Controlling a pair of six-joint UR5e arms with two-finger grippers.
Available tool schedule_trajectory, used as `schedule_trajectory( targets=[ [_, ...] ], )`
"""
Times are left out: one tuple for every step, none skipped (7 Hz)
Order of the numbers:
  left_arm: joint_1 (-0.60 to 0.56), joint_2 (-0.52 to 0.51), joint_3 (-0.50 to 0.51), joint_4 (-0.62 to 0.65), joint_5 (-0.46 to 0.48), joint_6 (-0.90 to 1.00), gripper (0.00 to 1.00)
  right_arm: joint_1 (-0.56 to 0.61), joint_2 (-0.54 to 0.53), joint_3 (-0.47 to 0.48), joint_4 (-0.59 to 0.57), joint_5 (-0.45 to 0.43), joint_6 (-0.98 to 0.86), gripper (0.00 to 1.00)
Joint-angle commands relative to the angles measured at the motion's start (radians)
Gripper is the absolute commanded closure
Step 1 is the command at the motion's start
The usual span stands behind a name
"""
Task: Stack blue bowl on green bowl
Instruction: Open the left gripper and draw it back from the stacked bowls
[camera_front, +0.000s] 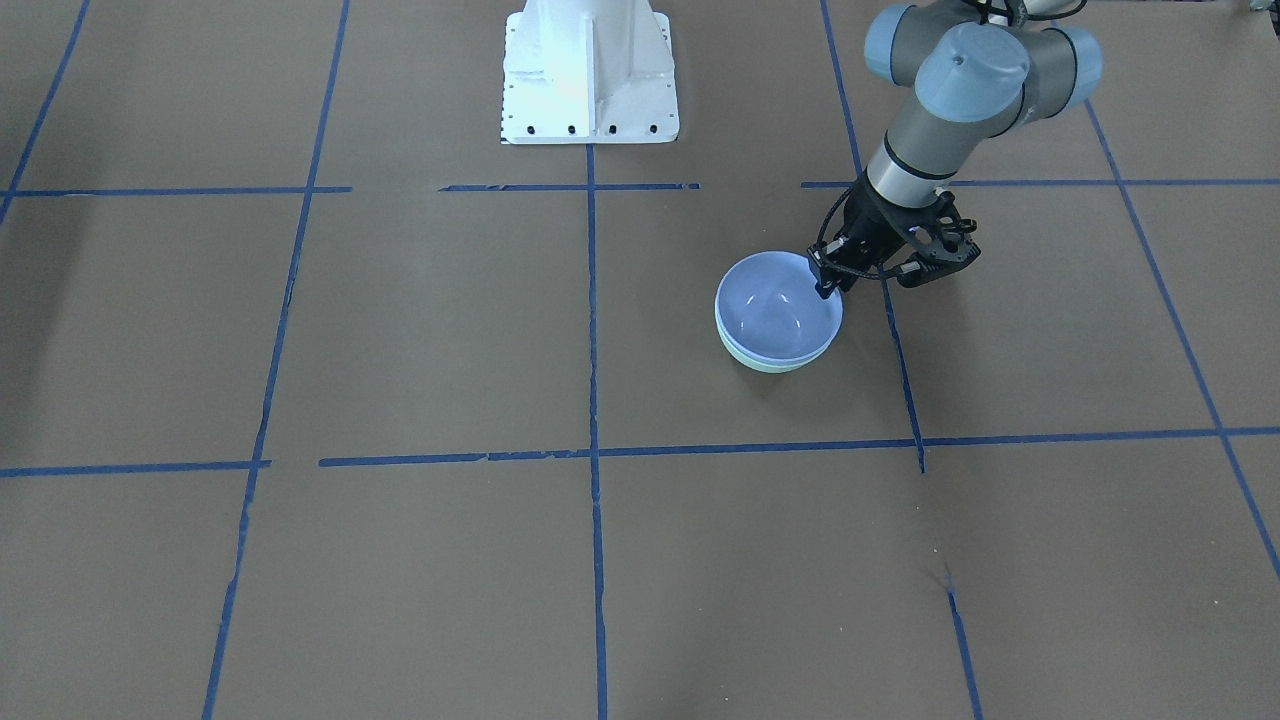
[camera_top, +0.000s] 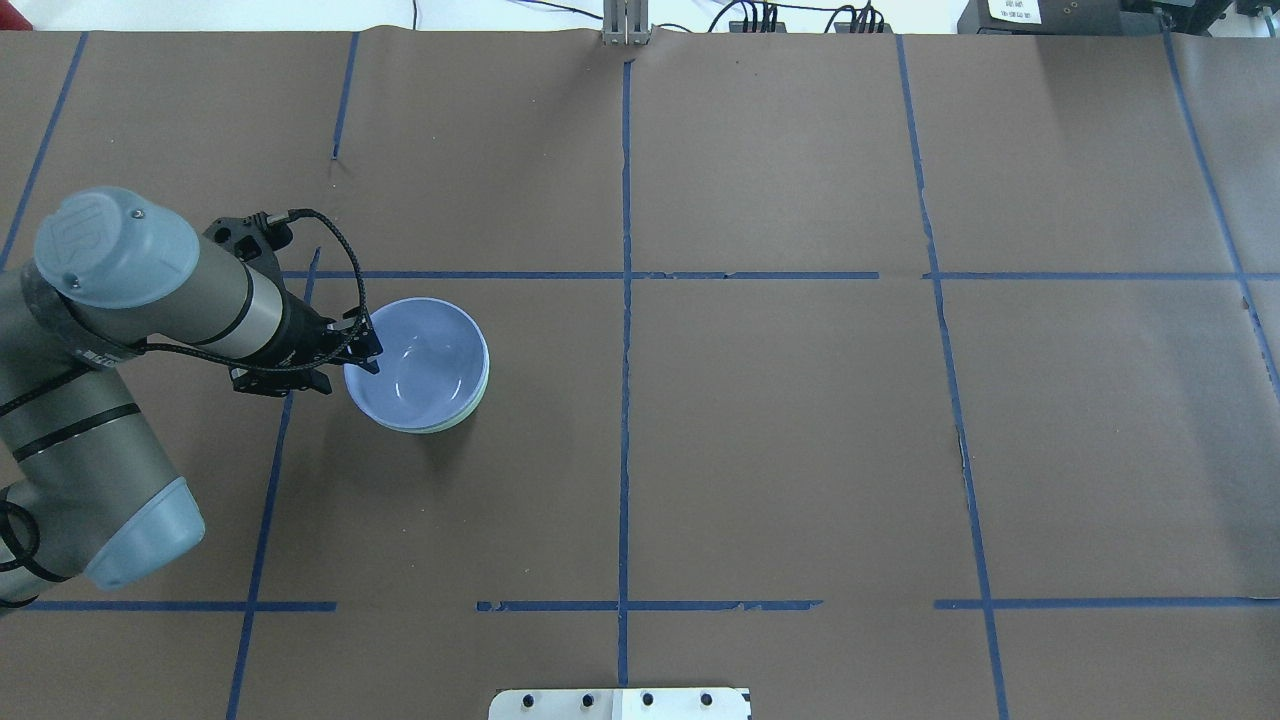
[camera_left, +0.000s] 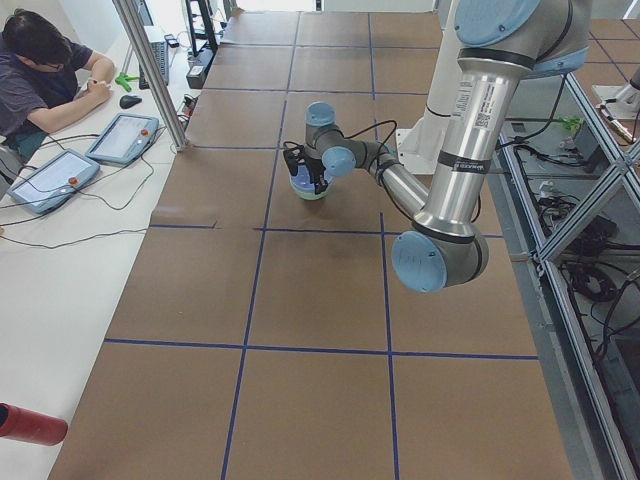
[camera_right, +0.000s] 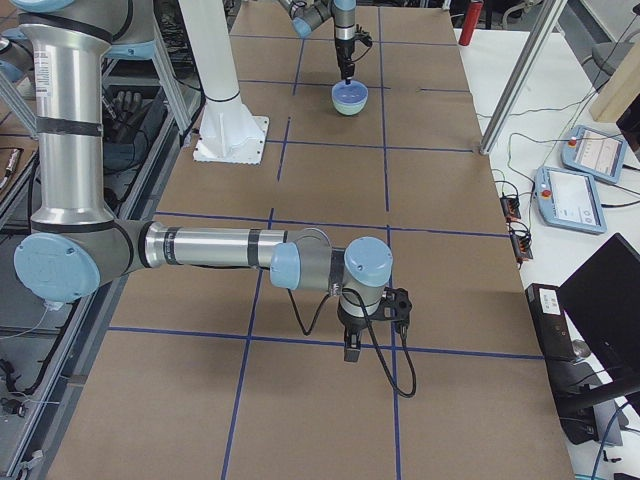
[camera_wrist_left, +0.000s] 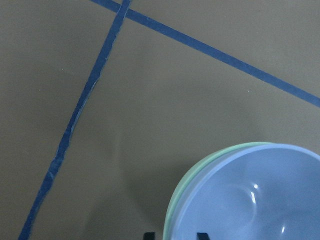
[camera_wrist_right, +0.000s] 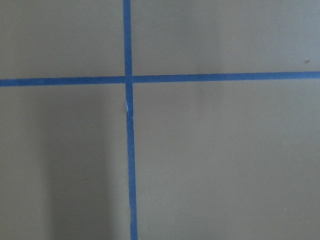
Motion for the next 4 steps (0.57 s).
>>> schedule_trajectory(
  targets=[
    [-0.015,0.033,-0.069,0.000,-0.012,0.013,0.00,0.000,0.000,0.000,0.000,0.000,0.001,0.00],
    [-0.033,0.082,-0.118,0.000,-0.012,0.090,0.00,0.000,0.000,0.000,0.000,0.000,0.001,0.00],
    [-0.108,0.131,-0.127,-0.001,-0.062,0.234,0.00,0.000,0.002,0.000,0.000,0.000,0.000,0.00],
    [-0.226,0.194,-0.127,-0.001,-0.149,0.421,0.00,0.000,0.002,0.000,0.000,0.000,0.000,0.00]
  ],
)
